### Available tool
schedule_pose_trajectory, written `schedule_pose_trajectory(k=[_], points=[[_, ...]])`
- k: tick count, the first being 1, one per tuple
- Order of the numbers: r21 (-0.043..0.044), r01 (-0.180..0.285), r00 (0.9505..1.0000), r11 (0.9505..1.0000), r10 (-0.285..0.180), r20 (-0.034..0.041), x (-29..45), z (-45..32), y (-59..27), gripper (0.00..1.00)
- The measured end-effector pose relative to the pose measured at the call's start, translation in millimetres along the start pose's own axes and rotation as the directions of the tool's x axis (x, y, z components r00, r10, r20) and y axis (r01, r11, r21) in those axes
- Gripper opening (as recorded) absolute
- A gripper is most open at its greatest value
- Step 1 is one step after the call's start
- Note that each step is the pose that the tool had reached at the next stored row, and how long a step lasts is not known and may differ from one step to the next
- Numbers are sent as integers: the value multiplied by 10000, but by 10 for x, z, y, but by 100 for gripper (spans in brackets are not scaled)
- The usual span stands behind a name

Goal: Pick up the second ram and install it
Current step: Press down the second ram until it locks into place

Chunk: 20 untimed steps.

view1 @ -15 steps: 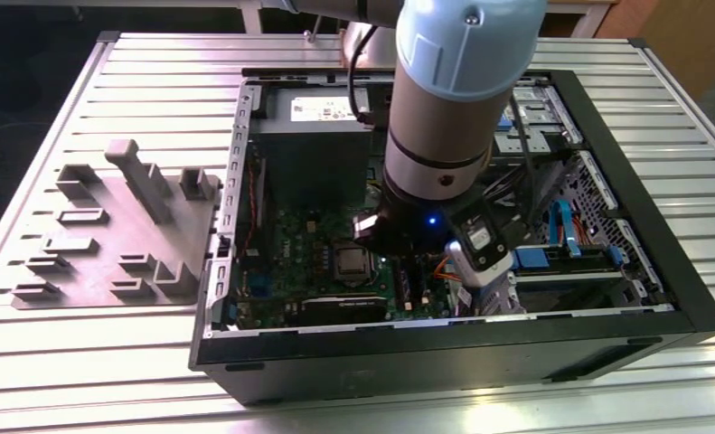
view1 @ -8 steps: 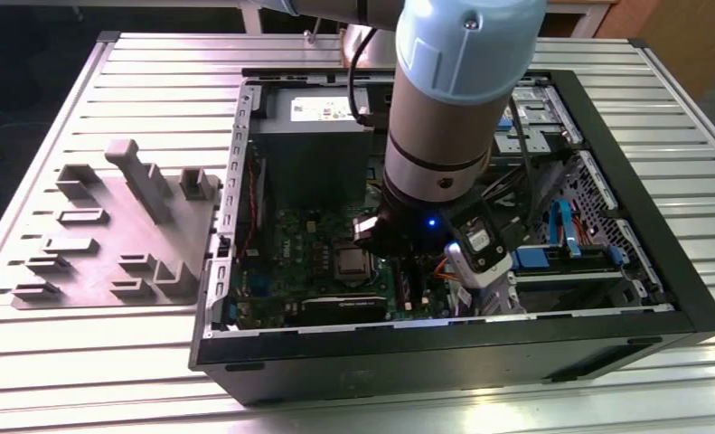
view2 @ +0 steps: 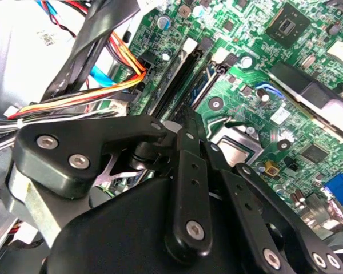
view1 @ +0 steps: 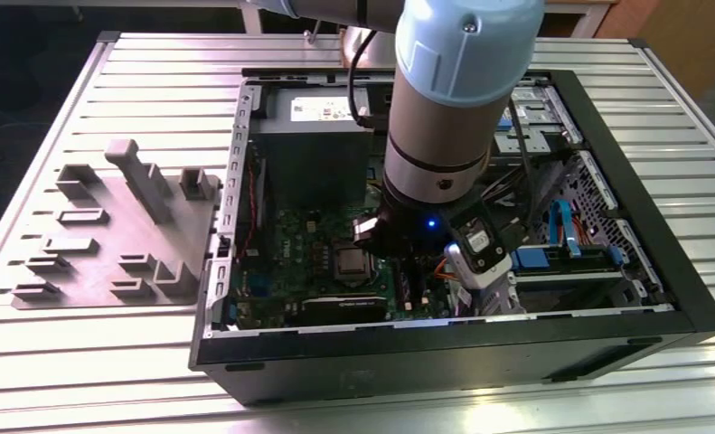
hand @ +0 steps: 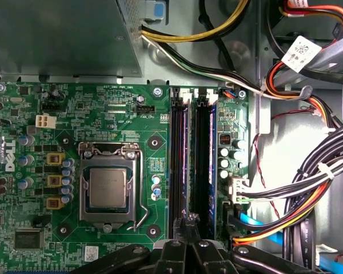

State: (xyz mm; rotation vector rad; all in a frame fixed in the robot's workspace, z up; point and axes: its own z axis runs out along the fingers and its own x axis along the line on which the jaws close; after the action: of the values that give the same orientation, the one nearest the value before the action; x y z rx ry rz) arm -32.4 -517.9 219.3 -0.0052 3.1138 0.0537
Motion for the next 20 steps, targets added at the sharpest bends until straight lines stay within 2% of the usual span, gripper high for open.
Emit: schedule_pose_trajectory(k=[6, 20], points=[[33, 1, 10000, 10000, -1, -1, 0, 12, -1, 10], [41, 1, 10000, 10000, -1, 0, 1, 26, -1, 10]])
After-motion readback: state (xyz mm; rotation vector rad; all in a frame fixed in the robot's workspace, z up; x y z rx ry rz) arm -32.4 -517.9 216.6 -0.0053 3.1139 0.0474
